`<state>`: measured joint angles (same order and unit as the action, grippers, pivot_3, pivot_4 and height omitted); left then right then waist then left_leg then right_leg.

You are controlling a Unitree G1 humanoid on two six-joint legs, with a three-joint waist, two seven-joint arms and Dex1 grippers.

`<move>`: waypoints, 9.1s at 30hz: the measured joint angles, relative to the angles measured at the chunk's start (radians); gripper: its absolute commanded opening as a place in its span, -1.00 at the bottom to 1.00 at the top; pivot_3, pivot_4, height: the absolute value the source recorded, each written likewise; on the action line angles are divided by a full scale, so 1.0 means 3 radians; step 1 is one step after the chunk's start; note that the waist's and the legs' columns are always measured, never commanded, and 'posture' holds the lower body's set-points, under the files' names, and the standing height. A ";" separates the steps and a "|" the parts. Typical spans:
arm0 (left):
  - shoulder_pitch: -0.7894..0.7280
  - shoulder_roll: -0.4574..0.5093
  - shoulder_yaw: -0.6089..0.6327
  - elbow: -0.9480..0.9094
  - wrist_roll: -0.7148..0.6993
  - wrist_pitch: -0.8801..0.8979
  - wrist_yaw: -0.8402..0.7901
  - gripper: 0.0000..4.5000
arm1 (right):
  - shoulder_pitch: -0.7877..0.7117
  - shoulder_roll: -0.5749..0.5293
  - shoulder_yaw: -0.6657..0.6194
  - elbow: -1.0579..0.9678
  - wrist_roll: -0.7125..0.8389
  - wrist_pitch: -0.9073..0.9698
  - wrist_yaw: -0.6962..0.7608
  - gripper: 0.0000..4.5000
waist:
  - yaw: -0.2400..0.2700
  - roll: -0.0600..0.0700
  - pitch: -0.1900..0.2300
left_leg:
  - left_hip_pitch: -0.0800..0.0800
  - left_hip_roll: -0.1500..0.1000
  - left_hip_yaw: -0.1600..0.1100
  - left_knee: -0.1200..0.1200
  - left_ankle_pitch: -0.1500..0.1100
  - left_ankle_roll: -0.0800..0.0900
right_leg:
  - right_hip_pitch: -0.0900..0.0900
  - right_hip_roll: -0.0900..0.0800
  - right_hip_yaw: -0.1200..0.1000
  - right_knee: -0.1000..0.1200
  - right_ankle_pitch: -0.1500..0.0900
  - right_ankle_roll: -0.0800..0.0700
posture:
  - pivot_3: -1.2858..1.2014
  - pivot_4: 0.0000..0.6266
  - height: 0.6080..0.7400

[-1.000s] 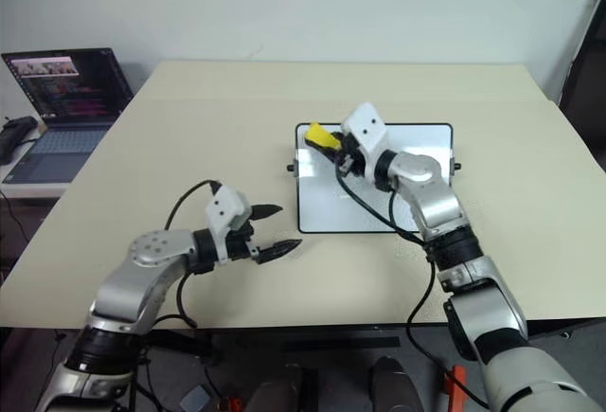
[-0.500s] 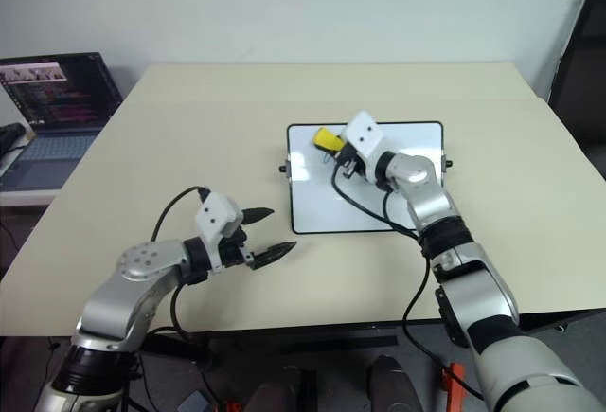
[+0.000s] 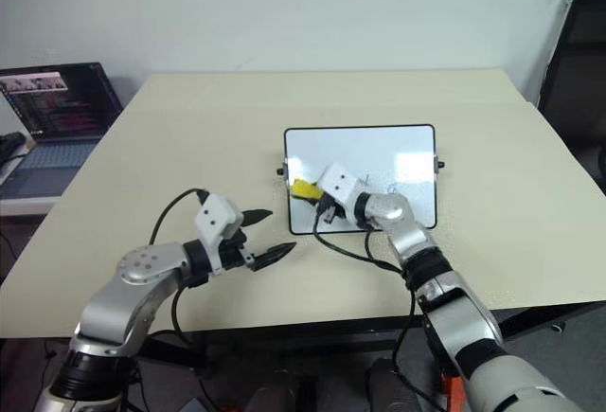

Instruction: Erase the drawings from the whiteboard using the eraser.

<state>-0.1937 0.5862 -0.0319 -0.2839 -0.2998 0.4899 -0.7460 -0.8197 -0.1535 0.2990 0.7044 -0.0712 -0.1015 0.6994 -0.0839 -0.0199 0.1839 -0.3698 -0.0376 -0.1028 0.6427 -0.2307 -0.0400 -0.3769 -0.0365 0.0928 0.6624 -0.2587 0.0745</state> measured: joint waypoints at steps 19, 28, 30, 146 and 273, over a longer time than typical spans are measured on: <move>-0.0184 -0.0010 -0.0088 0.0086 0.0047 0.0003 -0.0027 1.00 | -0.0517 -0.0203 -0.0277 0.0426 -0.0131 -0.0219 -0.0782 -0.50 | 0.0005 -0.0001 0.0002 | 0.0011 0.0011 0.0001 -0.0030 0.0000 0.0000 | 0.0007 -0.0001 0.0000 -0.0014 -0.0001 0.0002 | 0.03 -0.52 1.00; -0.0192 -0.0037 -0.0140 0.0143 0.0049 -0.0007 -0.0034 1.00 | -0.0516 -0.0203 -0.0273 0.0461 -0.0158 -0.0288 -0.0879 -0.51 | 0.0007 -0.0001 0.0002 | 0.0012 0.0010 0.0001 -0.0035 0.0000 0.0000 | 0.0008 -0.0002 0.0000 -0.0019 -0.0006 -0.0006 | 0.03 -0.52 1.00; -0.0193 -0.0038 -0.0140 0.0152 0.0049 -0.0011 -0.0034 1.00 | -0.0502 -0.0203 -0.0270 0.0446 -0.0155 -0.0291 -0.0813 -0.51 | 0.0007 -0.0001 0.0002 | 0.0013 0.0011 0.0001 -0.0036 0.0000 0.0000 | 0.0008 -0.0001 0.0000 -0.0019 -0.0007 -0.0006 | 0.03 -0.52 1.00; -0.0756 0.0030 -0.0148 0.0515 0.0016 -0.0207 -0.0474 1.00 | 0.1078 -0.0937 -0.0367 -0.1492 0.0728 0.0699 0.0621 -0.51 | 0.0092 0.0001 0.0013 | -0.0004 0.0043 -0.0021 -0.0003 -0.0011 -0.0021 | 0.0010 0.0017 -0.0065 0.0002 -0.0011 -0.0019 | 0.03 -0.52 1.00; -0.0915 0.0146 -0.0274 0.0588 -0.0014 -0.0133 -0.0756 1.00 | 0.1206 -0.2125 -0.0969 -0.0367 0.0389 -0.0304 0.0242 -0.52 | 0.0095 -0.0014 0.0017 | -0.0033 0.0049 -0.0015 0.0000 -0.0021 -0.0025 | -0.0012 0.0020 -0.0063 -0.0011 -0.0016 -0.0019 | 0.03 -0.52 1.00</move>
<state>-0.4681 0.6300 -0.1142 -0.1076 -0.3039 0.4498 -0.9727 -0.4580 -0.7910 0.0082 0.5942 0.0455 -0.1928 0.7721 -0.0556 -0.0243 0.1890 -0.3798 -0.0229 -0.1074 0.6425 -0.2369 -0.0475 -0.3805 -0.0305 0.0740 0.6590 -0.2635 0.0688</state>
